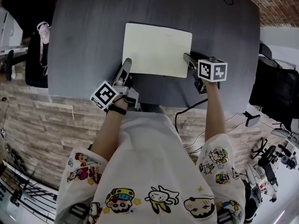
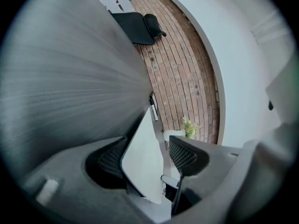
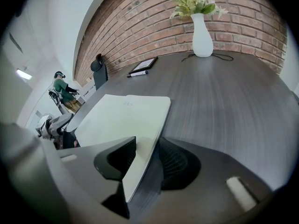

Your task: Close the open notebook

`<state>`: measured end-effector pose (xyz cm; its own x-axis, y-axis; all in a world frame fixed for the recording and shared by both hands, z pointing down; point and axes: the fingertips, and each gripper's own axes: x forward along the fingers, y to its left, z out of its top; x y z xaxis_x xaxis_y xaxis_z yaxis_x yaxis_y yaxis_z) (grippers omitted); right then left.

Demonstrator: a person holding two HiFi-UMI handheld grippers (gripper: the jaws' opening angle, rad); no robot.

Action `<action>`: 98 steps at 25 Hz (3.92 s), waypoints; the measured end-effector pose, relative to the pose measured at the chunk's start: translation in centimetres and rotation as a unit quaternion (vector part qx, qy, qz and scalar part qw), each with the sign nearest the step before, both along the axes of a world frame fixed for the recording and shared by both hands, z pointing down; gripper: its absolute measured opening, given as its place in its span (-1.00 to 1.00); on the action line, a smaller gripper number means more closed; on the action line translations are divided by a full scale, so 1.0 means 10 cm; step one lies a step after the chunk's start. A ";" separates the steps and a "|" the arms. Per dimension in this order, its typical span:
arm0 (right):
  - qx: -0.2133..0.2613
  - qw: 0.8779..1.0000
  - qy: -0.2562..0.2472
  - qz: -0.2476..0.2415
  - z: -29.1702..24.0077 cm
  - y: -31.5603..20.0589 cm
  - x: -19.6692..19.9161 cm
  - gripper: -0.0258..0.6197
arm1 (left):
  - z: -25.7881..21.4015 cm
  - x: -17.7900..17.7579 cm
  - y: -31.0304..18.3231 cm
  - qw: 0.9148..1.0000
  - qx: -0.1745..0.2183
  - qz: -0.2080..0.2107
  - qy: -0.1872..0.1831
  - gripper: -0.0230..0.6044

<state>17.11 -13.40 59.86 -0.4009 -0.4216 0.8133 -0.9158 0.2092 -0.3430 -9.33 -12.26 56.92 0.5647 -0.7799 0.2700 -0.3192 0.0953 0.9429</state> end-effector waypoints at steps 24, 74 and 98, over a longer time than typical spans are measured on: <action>0.003 1.000 -0.020 0.023 -0.01 0.02 0.02 -0.42 | -0.21 0.14 -0.07 0.997 0.020 0.067 -0.035 -0.90; 0.130 0.898 -0.220 0.358 -0.43 1.24 0.69 -0.36 | -0.49 2.22 0.35 0.726 0.272 0.411 -0.480 -0.52; 0.116 0.905 -0.209 0.352 -0.36 1.35 0.77 -0.37 | -0.03 2.36 0.49 0.698 0.267 0.458 -0.481 -0.47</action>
<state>24.78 0.14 56.24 -0.2195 -0.8318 0.5098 -0.6510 -0.2644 -0.7116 14.27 -7.34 56.65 0.6506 -0.3455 0.6763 -0.5257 -0.8475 0.0729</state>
